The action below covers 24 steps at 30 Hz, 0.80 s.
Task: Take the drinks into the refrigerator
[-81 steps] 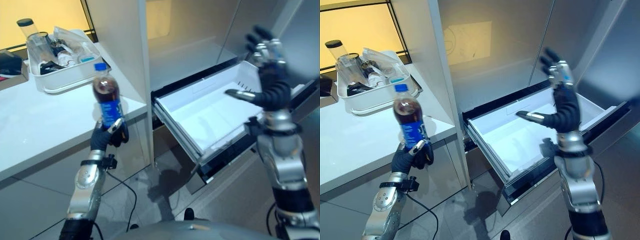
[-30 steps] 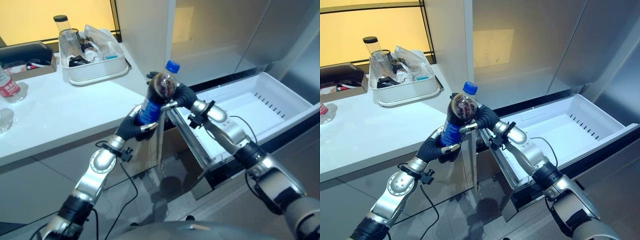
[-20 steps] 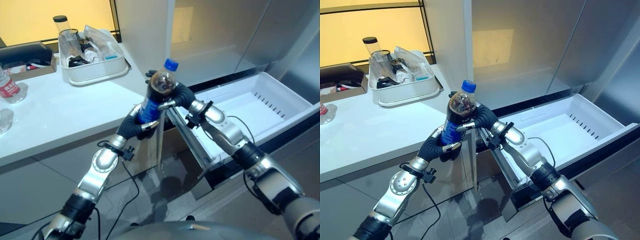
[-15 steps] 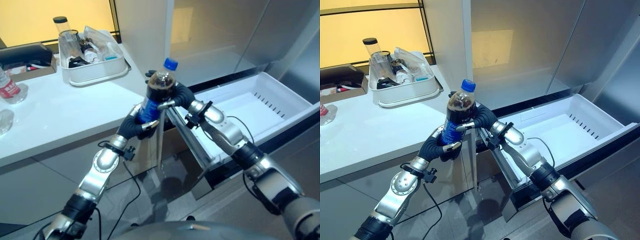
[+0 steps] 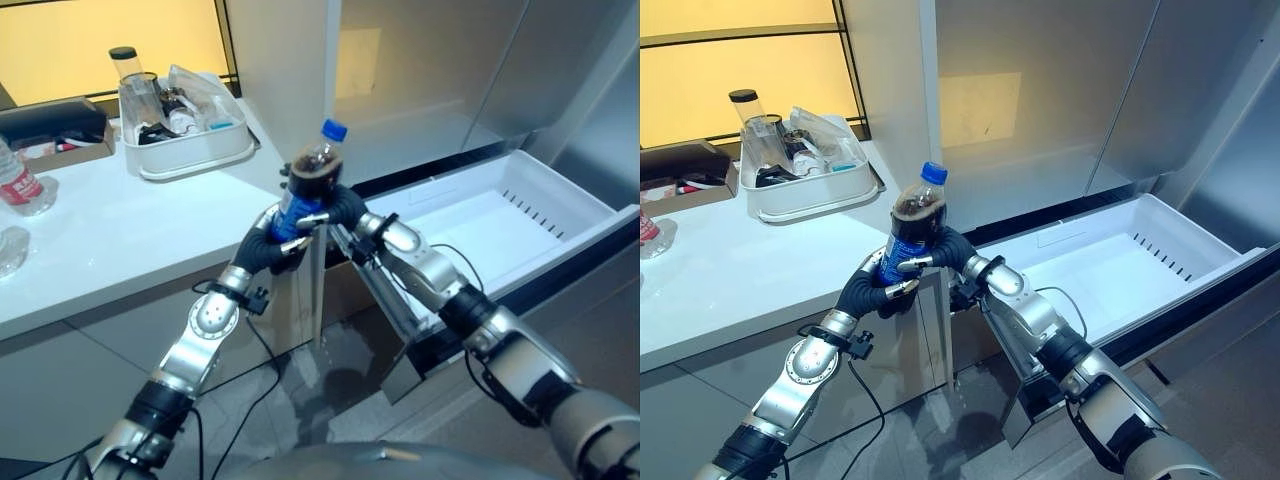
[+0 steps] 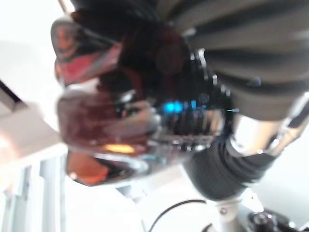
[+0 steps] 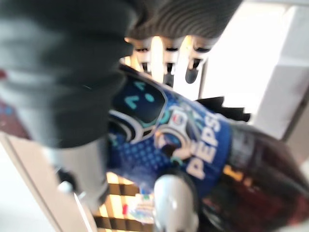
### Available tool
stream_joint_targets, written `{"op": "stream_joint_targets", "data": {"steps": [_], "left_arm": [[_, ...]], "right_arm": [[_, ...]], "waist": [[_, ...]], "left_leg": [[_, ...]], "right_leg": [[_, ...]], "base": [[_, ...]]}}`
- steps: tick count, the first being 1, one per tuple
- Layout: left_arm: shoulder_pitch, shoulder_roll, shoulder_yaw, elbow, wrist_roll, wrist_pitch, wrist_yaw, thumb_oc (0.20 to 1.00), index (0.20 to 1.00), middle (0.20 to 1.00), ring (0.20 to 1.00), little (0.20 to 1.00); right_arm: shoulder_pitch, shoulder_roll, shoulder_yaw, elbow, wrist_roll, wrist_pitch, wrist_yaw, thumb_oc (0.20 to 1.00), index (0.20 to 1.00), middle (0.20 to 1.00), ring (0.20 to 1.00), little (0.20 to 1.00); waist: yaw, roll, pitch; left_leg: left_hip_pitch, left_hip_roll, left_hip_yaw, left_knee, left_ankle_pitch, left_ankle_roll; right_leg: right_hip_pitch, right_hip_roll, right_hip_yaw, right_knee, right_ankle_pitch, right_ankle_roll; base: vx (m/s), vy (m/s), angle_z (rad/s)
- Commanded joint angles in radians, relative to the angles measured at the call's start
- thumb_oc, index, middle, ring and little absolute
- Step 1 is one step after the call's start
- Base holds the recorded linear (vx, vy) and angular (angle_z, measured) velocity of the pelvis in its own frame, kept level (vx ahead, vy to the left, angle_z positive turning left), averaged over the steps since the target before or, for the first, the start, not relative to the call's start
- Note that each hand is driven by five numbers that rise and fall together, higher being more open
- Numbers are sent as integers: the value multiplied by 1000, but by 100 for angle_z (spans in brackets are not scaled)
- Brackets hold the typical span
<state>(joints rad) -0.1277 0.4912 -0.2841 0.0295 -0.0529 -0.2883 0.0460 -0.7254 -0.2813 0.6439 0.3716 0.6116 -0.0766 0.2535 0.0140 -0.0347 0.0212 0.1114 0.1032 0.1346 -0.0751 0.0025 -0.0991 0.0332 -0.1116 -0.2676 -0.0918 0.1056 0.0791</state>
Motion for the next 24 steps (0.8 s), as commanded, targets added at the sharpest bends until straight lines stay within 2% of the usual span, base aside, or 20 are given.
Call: {"op": "stream_joint_targets", "data": {"steps": [1, 12, 18, 19, 20, 21, 22, 24], "left_arm": [[-234, 2, -114, -82, 70, -88, -24, 200, 200, 200, 200, 200], [-234, -20, -118, -52, 65, -83, -16, 200, 200, 200, 200, 200], [-214, -28, -107, -41, 40, -80, -14, 200, 200, 200, 200, 200], [-204, -34, -101, -41, 33, -79, -15, 332, 332, 332, 332, 332], [-197, -38, -99, -38, 28, -77, -17, 517, 517, 517, 517, 517], [-197, -38, -100, -38, 28, -77, -17, 517, 517, 517, 517, 517], [-191, -42, -98, -33, 21, -76, -17, 1000, 1000, 1000, 1000, 1000], [-179, -56, -92, -22, -5, -75, -15, 1000, 1000, 1000, 1000, 1000]], "right_arm": [[-188, 152, 43, 28, -30, -45, -2, 200, 200, 200, 200, 200], [-146, 132, -4, -9, -49, -64, -46, 200, 200, 200, 200, 200], [-107, 94, -38, -46, -50, -78, -66, 200, 200, 200, 200, 200], [-92, 81, -52, -57, -49, -84, -72, 200, 200, 200, 200, 200], [-85, 74, -62, -60, -48, -87, -77, 200, 200, 200, 200, 200], [-84, 74, -62, -61, -48, -87, -77, 200, 200, 200, 200, 200], [-79, 67, -75, -66, -45, -91, -84, 200, 200, 200, 200, 200], [-68, 56, -96, -69, -37, -97, -96, 200, 200, 200, 200, 200]], "waist": [[-3, -49, -20], [-6, -48, -20], [-8, -47, -18], [-9, -46, -18], [-9, -46, -17], [-9, -46, -17], [-8, -45, -17], [-9, -45, -16]], "left_leg": [[-47, -18, -9, -12, -6, 24], [-51, -19, -12, -12, -5, 25], [-53, -20, -10, -12, -3, 26], [-53, -20, -10, -12, -2, 27], [-53, -21, -10, -12, -2, 27], [-53, -21, -10, -12, -2, 27], [-53, -21, -9, -12, -2, 27], [-55, -20, -9, -12, -1, 28]], "right_leg": [[71, -31, 16, 5, -54, 49], [68, -31, 16, 5, -51, 50], [65, -30, 17, 5, -49, 51], [64, -31, 18, 5, -48, 51], [63, -30, 18, 5, -48, 51], [63, -30, 18, 5, -48, 51], [63, -30, 18, 5, -48, 51], [61, -31, 18, 5, -46, 51]], "base": [[0, 0, 0], [0, 0, 0], [0, 0, 0], [0, 0, 0], [0, 0, 0], [0, 0, 0], [0, 0, 0], [0, 0, 0]]}}
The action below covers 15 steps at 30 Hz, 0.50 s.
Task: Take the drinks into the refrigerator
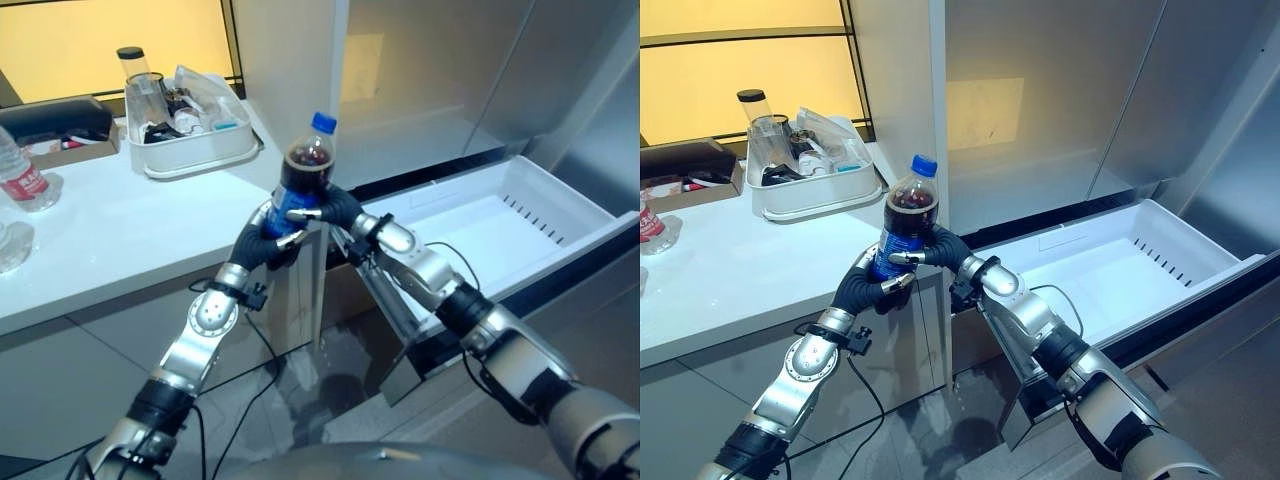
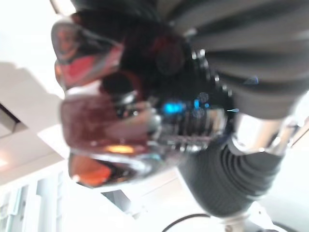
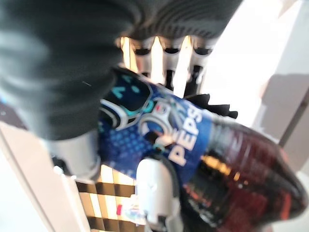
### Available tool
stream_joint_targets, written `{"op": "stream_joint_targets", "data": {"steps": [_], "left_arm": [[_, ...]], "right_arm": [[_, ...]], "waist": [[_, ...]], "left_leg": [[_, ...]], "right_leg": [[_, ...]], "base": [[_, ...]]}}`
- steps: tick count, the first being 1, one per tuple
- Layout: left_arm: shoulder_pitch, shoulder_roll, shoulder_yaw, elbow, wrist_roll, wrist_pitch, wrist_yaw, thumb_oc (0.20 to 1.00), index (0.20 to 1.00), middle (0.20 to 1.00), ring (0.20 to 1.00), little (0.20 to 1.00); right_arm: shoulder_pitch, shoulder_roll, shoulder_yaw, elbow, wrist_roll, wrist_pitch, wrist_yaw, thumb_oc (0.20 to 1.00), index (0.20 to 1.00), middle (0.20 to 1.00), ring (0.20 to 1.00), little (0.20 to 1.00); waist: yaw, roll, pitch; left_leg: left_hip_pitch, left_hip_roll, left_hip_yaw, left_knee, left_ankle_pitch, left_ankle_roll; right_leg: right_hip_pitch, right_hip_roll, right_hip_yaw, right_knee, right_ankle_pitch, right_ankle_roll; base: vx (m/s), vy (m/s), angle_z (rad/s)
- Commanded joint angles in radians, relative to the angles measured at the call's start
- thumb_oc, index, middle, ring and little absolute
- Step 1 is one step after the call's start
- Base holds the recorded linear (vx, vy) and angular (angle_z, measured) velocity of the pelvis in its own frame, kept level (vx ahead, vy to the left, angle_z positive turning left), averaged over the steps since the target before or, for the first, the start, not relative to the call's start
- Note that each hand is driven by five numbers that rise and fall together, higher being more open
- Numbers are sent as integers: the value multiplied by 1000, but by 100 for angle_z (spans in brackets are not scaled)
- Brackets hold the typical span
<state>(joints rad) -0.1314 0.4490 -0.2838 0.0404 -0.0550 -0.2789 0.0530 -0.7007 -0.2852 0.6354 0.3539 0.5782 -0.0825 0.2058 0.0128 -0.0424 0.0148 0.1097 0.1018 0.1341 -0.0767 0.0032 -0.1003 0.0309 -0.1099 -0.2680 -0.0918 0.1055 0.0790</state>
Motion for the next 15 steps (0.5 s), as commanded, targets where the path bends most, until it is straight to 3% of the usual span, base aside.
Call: {"op": "stream_joint_targets", "data": {"steps": [1, 9, 15], "left_arm": [[-170, -18, -89, -29, -15, -84, -24, 1000, 1000, 1000, 1000, 1000], [-51, -71, -32, 23, -192, -63, -66, 1000, 1000, 1000, 1000, 1000], [70, -95, 31, 19, -279, -56, -102, 1000, 1000, 1000, 1000, 1000]], "right_arm": [[-88, 56, -95, -53, -2, -92, -51, 200, 200, 200, 200, 200], [-20, -35, -181, -118, -30, -113, -90, 200, 200, 200, 200, 200], [62, -108, -321, -190, -43, -154, -147, 200, 200, 200, 200, 200]], "waist": [[-8, -37, -9], [-2, -38, -6], [4, -40, 0]], "left_leg": [[-53, -18, -9, -11, -1, 29], [-61, -20, -11, -11, 2, 33], [-68, -23, -14, -11, 4, 37]], "right_leg": [[63, -33, 19, 5, -46, 51], [57, -33, 20, 5, -43, 51], [51, -32, 20, 5, -42, 52]], "base": [[0, 0, 0], [0, 0, 0], [0, 0, 0]]}}
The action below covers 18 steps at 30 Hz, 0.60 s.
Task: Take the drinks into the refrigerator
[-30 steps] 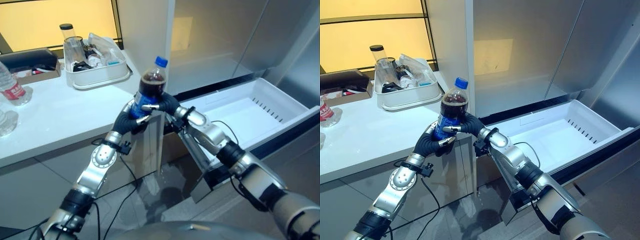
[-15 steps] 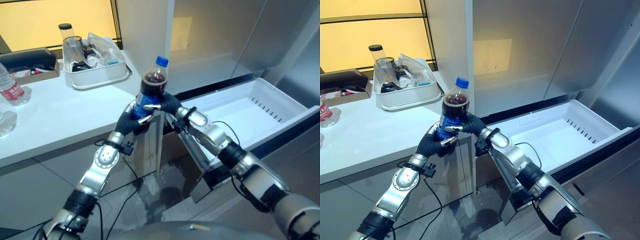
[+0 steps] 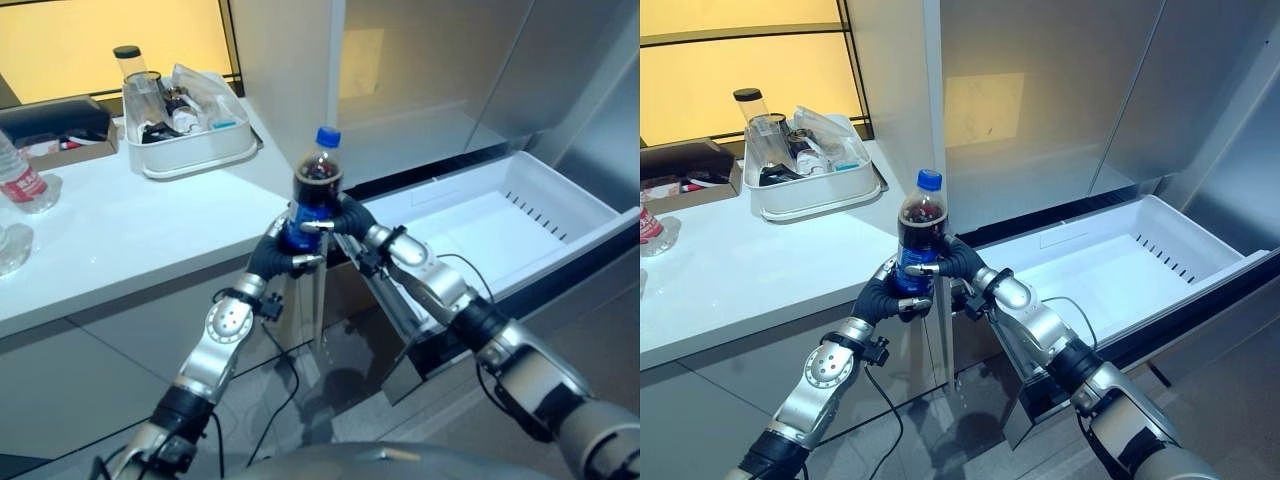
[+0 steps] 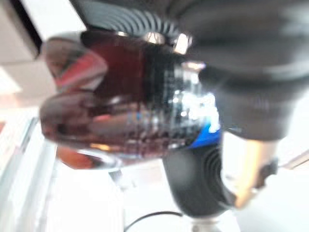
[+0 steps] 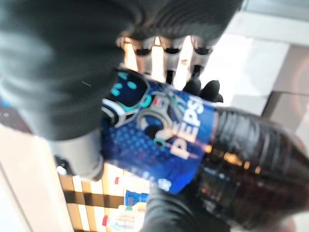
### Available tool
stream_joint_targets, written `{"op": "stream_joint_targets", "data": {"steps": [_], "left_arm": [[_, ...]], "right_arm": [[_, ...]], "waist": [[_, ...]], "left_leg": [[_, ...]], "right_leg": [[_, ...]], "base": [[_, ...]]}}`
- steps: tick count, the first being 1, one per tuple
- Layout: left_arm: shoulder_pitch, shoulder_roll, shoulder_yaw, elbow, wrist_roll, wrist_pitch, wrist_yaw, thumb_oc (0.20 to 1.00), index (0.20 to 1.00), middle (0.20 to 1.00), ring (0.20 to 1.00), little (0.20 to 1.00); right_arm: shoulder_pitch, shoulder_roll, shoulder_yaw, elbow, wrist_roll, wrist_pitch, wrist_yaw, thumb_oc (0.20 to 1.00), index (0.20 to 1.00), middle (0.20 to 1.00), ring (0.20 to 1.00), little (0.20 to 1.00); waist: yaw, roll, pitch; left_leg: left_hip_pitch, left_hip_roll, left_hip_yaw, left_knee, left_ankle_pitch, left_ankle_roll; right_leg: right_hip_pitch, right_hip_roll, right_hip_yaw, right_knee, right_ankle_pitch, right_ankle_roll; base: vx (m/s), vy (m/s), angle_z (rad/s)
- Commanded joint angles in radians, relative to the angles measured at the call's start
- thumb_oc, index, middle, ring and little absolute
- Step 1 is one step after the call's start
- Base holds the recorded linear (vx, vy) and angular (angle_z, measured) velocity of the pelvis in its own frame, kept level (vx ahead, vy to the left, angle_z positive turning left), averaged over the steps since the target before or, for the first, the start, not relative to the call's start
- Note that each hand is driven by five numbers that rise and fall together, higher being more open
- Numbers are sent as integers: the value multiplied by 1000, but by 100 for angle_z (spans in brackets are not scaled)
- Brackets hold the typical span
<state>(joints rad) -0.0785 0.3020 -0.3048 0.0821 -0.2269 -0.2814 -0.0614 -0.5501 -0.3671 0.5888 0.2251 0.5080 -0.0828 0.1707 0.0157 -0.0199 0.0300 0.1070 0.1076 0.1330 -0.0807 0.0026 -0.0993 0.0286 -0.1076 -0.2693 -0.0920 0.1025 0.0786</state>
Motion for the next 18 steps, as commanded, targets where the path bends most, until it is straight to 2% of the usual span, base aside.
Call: {"op": "stream_joint_targets", "data": {"steps": [1, 18], "left_arm": [[27, 50, 56, -23, -122, -50, 6, 1000, 1000, 1000, 1000, 1000], [129, 68, 91, -51, -140, -42, -40, 1000, 1000, 1000, 1000, 1000]], "right_arm": [[-81, -33, -288, -68, 25, -159, -119, 200, 200, 200, 200, 200], [83, -201, -603, -229, 17, -259, -221, 200, 200, 200, 200, 200]], "waist": [[1, -62, -13], [-14, -67, -11]], "left_leg": [[-66, -29, -13, -7, 5, 36], [-86, -36, -18, -7, 4, 40]], "right_leg": [[51, -35, 20, 5, -38, 53], [33, -34, 25, 5, -35, 59]], "base": [[0, 0, 0], [-1, 0, 1]]}}
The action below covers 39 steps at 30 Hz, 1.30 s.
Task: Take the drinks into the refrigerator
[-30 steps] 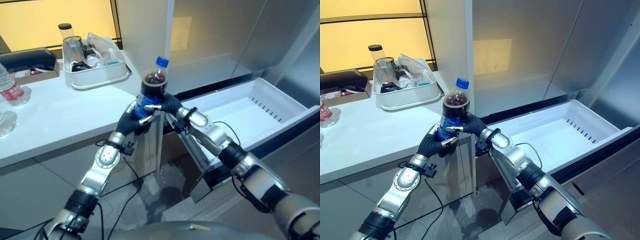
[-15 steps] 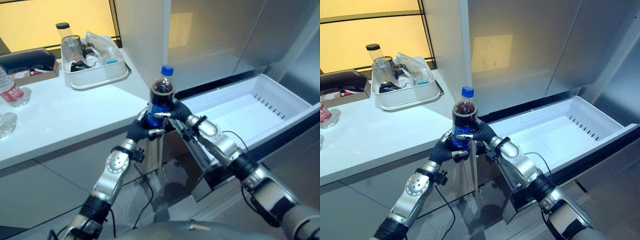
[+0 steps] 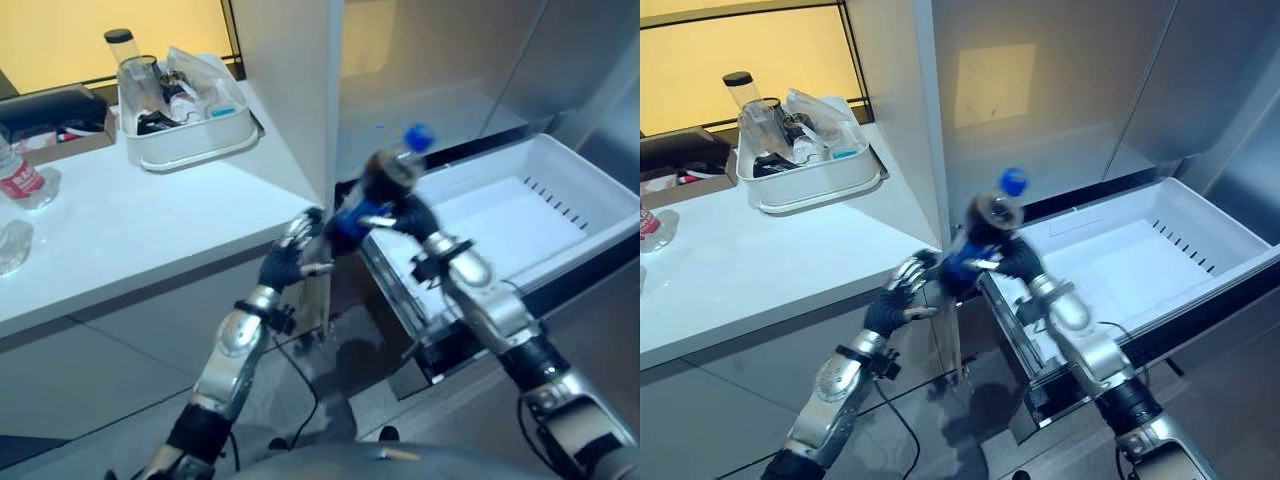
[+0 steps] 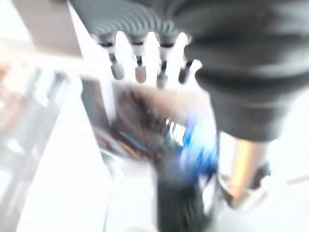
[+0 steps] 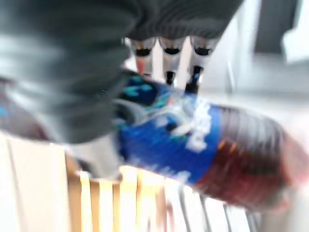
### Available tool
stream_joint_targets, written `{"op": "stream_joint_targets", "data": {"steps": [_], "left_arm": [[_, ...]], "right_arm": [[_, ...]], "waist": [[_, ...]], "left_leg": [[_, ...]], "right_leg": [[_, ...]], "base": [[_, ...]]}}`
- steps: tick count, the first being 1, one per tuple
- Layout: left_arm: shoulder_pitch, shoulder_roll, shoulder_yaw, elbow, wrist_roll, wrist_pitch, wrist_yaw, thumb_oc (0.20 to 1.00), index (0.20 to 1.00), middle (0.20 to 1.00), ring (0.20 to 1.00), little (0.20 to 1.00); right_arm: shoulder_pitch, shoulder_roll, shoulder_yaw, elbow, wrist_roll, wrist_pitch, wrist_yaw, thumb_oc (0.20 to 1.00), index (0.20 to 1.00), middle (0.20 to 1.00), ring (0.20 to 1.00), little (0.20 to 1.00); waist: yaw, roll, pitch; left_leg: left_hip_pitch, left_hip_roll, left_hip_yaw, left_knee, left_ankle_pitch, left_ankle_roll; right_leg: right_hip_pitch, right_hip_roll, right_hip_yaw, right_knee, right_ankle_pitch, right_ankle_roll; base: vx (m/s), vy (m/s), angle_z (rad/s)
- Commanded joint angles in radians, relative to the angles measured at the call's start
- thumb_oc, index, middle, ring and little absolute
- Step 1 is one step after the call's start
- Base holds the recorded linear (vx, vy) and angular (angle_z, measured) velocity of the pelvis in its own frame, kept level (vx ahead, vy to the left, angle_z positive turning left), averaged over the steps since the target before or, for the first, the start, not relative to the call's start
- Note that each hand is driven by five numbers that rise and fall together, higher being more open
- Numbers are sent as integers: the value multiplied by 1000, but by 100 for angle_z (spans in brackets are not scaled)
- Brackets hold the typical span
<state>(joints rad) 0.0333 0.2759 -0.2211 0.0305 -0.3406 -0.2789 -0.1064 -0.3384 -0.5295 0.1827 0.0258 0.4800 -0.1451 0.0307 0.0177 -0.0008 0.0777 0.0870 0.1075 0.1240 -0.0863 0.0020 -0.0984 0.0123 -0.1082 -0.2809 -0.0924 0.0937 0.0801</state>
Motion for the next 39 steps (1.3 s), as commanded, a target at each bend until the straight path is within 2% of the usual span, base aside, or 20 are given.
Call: {"op": "stream_joint_targets", "data": {"steps": [1, 11, 14, 19, 24, 27, 28, 34, 36, 39], "left_arm": [[18, 94, 7, 1, -26, -45, 5, 1000, 1000, 1000, 1000, 1000], [49, 103, 35, -14, -17, -41, -8, 1000, 1000, 1000, 1000, 1000], [66, 119, 50, -38, -23, -37, -23, 1000, 1000, 1000, 1000, 1000], [81, 132, 56, -66, -42, -32, -45, 1000, 1000, 1000, 1000, 1000], [94, 174, 31, -144, -72, -35, -102, 1000, 1000, 1000, 1000, 1000], [100, 190, 20, -173, -74, -36, -117, 1000, 1000, 1000, 1000, 1000], [106, 206, -1, -187, -71, -35, -127, 1000, 1000, 1000, 1000, 1000], [109, 258, -38, -248, -58, -34, -150, 1000, 1000, 1000, 1000, 1000], [106, 262, -40, -257, -59, -34, -149, 1000, 1000, 1000, 1000, 1000], [89, 273, -53, -265, -32, -37, -136, 1000, 1000, 1000, 1000, 1000]], "right_arm": [[-128, -39, -198, -30, 45, -196, -81, 200, 200, 200, 200, 200], [-41, -106, -351, -90, 78, -239, -104, 200, 200, 200, 200, 200], [-7, -156, -397, -37, 0, -216, -141, 200, 200, 200, 200, 200], [12, -172, -384, 30, -49, -188, -141, 200, 200, 200, 200, 200], [-7, -172, -276, 252, -173, -118, -118, 200, 200, 200, 200, 200], [-50, -169, -221, 343, -200, -105, -114, 200, 200, 200, 200, 200], [-86, -153, -173, 440, -212, -92, -107, 200, 200, 200, 200, 200], [-229, -146, 13, 688, -401, -30, -95, 200, 200, 200, 200, 200], [-258, -143, 42, 728, -432, -26, -98, 200, 200, 200, 200, 200], [-353, -112, 171, 889, -633, 18, -104, 200, 200, 200, 200, 200]], "waist": [[-16, -86, -59], [-34, -87, -58], [-37, -88, -59], [-36, -88, -57], [-22, -89, -49], [-19, -88, -46], [-12, -89, -42], [7, -88, -27], [8, -88, -24], [24, -86, -12]], "left_leg": [[-66, -36, -9, -1, 5, 39], [-69, -36, -6, -1, 3, 38], [-71, -36, -6, -1, 2, 38], [-70, -36, -6, -1, 2, 38], [-72, -37, -6, -1, 4, 38], [-72, -36, -4, -1, 5, 38], [-74, -37, -5, -1, 5, 38], [-85, -44, -13, -1, 10, 40], [-88, -45, -15, -1, 11, 40], [-99, -50, -24, -1, 14, 42]], "right_leg": [[49, -34, 37, 5, -26, 58], [42, -30, 42, 5, -28, 59], [41, -29, 42, 5, -29, 59], [39, -29, 44, 5, -27, 59], [36, -27, 44, 5, -26, 57], [36, -26, 46, 5, -26, 58], [34, -27, 46, 5, -25, 58], [28, -32, 41, 5, -21, 60], [26, -33, 41, 5, -20, 61], [21, -37, 31, 5, -16, 62]], "base": [[0, 0, 0], [4, -2, -3], [0, 0, 0], [0, 0, 0], [0, 0, 0], [0, 0, 0], [0, 0, 0], [0, 0, 0], [0, 0, 0], [-15, 21, 4]]}}
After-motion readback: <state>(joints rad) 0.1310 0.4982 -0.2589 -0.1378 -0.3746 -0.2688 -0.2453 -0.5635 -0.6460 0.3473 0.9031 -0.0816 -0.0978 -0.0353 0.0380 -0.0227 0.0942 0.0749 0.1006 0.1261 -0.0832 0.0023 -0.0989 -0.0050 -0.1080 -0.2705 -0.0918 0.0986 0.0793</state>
